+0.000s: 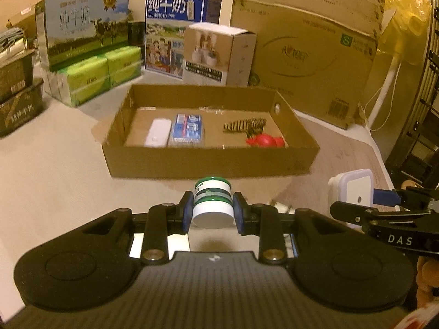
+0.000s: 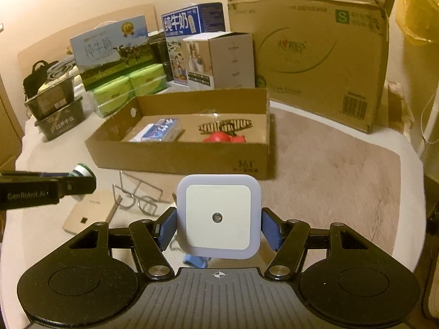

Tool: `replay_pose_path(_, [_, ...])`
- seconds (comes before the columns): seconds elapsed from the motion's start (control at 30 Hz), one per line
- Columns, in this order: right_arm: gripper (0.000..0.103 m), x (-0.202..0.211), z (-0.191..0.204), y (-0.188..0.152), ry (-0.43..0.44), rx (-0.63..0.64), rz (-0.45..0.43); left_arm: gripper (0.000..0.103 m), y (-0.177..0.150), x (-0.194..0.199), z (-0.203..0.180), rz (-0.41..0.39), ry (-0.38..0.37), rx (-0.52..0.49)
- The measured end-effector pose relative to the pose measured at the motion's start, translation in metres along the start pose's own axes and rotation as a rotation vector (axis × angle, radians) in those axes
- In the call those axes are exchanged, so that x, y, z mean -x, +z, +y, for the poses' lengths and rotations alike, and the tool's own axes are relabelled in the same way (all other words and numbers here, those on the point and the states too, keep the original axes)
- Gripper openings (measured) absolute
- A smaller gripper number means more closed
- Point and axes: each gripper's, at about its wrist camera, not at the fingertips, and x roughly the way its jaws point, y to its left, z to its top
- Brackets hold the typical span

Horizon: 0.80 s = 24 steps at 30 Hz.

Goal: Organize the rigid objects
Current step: 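Carry the roll and night light into the cardboard tray and release both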

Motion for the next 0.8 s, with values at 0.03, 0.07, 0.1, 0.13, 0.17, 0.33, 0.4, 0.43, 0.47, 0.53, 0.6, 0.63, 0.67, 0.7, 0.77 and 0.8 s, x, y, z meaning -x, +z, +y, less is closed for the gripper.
replay_pose_path(0.03, [0.065, -0.001, 0.000, 0.005, 0.004, 0.002, -0.002, 0.027, 0.005, -0.001, 0.001, -0.004, -0.001, -0.002])
replay_pose_path(0.07, [0.065, -0.003, -0.001, 0.010, 0.009, 0.001, -0.003, 0.027, 0.009, -0.002, 0.002, -0.007, -0.004, -0.003])
replay_pose_path(0.1, [0.065, -0.005, -0.002, 0.014, 0.013, 0.000, -0.004, 0.027, 0.014, -0.004, 0.002, -0.009, -0.006, -0.005])
replay_pose_path(0.13, [0.065, -0.007, -0.003, 0.021, 0.018, 0.000, -0.004, 0.027, 0.019, -0.006, 0.003, -0.012, -0.007, -0.008])
replay_pose_path(0.17, [0.065, -0.010, -0.005, 0.027, 0.020, 0.000, -0.004, 0.027, 0.024, -0.008, 0.003, -0.015, -0.009, -0.013])
replay_pose_path(0.33, [0.065, -0.024, -0.008, 0.059, 0.029, 0.023, -0.016, 0.027, 0.051, -0.023, 0.003, -0.027, -0.013, -0.034])
replay_pose_path(0.4, [0.065, -0.030, -0.011, 0.070, 0.033, 0.023, -0.018, 0.027, 0.062, -0.030, 0.003, -0.031, -0.012, -0.045])
replay_pose_path(0.43, [0.065, -0.034, -0.011, 0.076, 0.035, 0.025, -0.018, 0.027, 0.067, -0.034, 0.003, -0.031, -0.014, -0.048])
replay_pose_path(0.47, [0.065, -0.037, -0.012, 0.083, 0.038, 0.026, -0.017, 0.027, 0.072, -0.038, 0.003, -0.030, -0.016, -0.050])
replay_pose_path(0.53, [0.065, -0.044, -0.015, 0.094, 0.047, 0.024, -0.012, 0.027, 0.080, -0.046, 0.005, -0.026, -0.020, -0.054])
replay_pose_path(0.6, [0.065, -0.051, -0.018, 0.104, 0.054, 0.019, -0.003, 0.027, 0.087, -0.055, 0.006, -0.017, -0.025, -0.057])
replay_pose_path(0.63, [0.065, -0.056, -0.019, 0.110, 0.057, 0.018, 0.001, 0.027, 0.089, -0.059, 0.006, -0.013, -0.027, -0.060])
replay_pose_path(0.67, [0.065, -0.059, -0.020, 0.114, 0.057, 0.022, 0.004, 0.027, 0.092, -0.063, 0.006, -0.008, -0.028, -0.065])
replay_pose_path(0.7, [0.065, -0.062, -0.021, 0.117, 0.057, 0.028, 0.007, 0.027, 0.095, -0.067, 0.007, -0.004, -0.029, -0.067])
replay_pose_path(0.77, [0.065, -0.070, -0.023, 0.126, 0.056, 0.033, 0.014, 0.027, 0.102, -0.075, 0.008, 0.001, -0.033, -0.069])
replay_pose_path(0.8, [0.065, -0.076, -0.024, 0.131, 0.058, 0.033, 0.020, 0.027, 0.105, -0.079, 0.009, 0.003, -0.032, -0.069])
